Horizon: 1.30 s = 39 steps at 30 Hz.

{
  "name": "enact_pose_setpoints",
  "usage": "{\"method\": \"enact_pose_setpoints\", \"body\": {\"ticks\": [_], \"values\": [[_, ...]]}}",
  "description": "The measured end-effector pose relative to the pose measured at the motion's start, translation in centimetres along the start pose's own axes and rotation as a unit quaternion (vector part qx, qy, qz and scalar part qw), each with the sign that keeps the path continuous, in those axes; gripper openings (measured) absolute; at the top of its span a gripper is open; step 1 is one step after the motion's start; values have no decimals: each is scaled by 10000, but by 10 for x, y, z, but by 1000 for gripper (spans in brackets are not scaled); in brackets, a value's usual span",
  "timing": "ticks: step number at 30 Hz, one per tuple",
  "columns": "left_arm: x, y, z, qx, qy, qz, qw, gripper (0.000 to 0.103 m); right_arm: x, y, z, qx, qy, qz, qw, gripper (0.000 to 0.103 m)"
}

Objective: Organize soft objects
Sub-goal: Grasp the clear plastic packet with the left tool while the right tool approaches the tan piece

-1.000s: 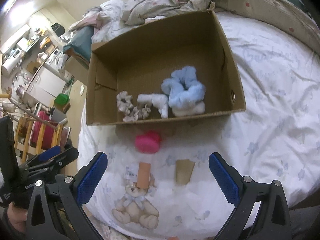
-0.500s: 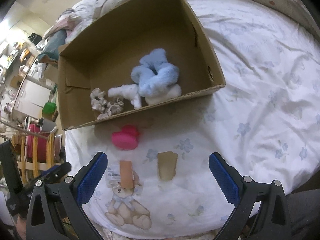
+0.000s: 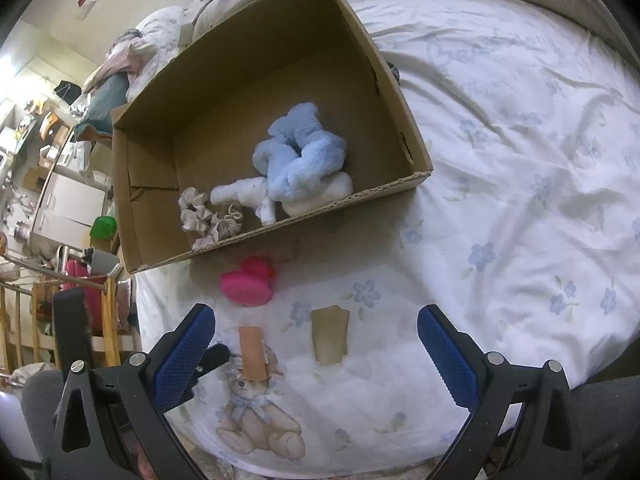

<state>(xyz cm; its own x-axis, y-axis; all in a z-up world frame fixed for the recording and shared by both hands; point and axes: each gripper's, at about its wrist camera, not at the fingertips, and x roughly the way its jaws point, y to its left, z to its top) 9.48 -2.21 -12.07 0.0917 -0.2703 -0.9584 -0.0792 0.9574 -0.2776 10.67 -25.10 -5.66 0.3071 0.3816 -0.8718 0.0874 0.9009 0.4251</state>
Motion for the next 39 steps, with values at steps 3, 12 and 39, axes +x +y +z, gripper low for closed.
{"method": "enact_pose_setpoints", "body": {"ticks": [3, 12, 39], "values": [[0, -4, 0, -23, 18, -227, 9997, 6, 0, -2, 0, 32, 15, 7, 10000, 103], [-39, 4, -7, 73, -445, -376, 9983, 3, 1, 0, 0, -9, 65, 30, 10000, 103], [-76, 33, -12, -111, -896, 55, 9959, 3, 82, 31, -16, -865, 1151, -816, 9862, 58]]}}
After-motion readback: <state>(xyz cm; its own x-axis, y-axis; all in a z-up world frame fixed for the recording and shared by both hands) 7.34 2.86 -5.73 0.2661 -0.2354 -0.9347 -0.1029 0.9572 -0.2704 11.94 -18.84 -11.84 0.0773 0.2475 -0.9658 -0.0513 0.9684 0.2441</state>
